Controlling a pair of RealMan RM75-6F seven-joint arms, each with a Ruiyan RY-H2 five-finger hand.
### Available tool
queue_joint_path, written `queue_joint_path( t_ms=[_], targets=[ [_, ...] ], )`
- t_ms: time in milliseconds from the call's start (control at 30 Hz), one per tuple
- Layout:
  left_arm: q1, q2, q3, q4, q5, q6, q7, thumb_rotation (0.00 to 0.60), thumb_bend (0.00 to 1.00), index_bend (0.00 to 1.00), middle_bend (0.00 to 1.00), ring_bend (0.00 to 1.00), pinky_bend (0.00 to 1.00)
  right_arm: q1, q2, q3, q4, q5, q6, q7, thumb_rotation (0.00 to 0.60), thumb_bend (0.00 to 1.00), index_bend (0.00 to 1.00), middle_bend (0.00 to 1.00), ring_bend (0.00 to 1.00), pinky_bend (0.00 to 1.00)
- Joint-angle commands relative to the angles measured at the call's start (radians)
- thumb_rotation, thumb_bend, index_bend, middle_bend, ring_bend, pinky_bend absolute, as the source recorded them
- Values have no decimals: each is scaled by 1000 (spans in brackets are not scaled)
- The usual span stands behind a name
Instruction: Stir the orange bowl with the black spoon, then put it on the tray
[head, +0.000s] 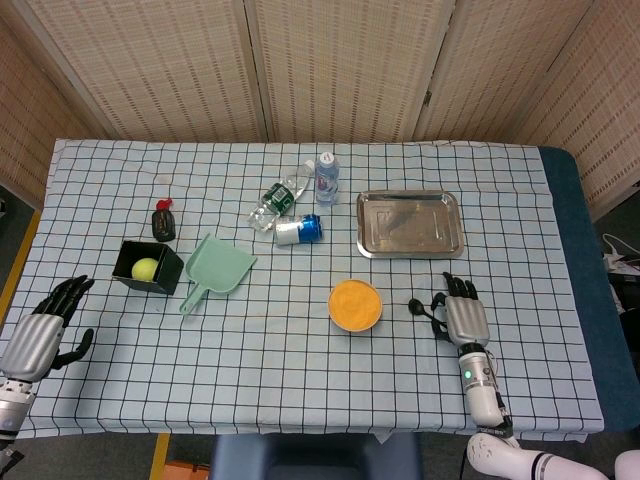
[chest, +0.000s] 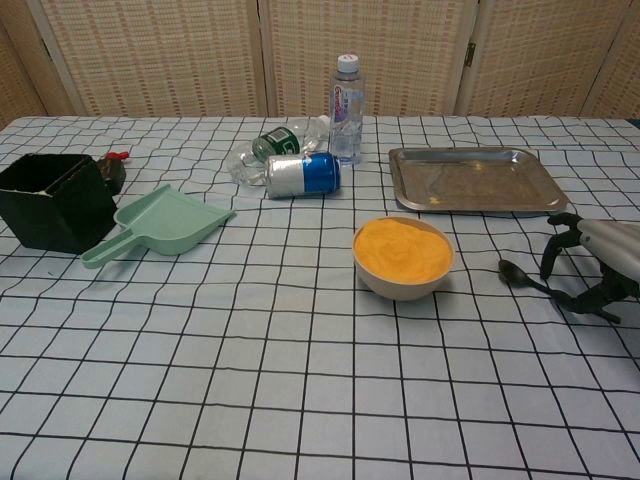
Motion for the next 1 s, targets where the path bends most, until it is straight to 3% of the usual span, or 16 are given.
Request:
queue_joint_path(
  t_ms=[33,500,1000],
  targets=[
    [1,2,0,0,0,3,-4,600,488,0,0,0,210,4,-2,1,1,2,0,4,600,316,450,0,0,0],
    [1,10,2,5,7,7,-27,600,487,0,0,0,209,26,-27,-3,20,20,-13,10,600,316,453,0,0,0],
    [2,12,3,12,9,13,-40,600,485,0,0,0,209,28,-39,-13,32,2,3,29,600,316,542,0,0,0]
  ],
)
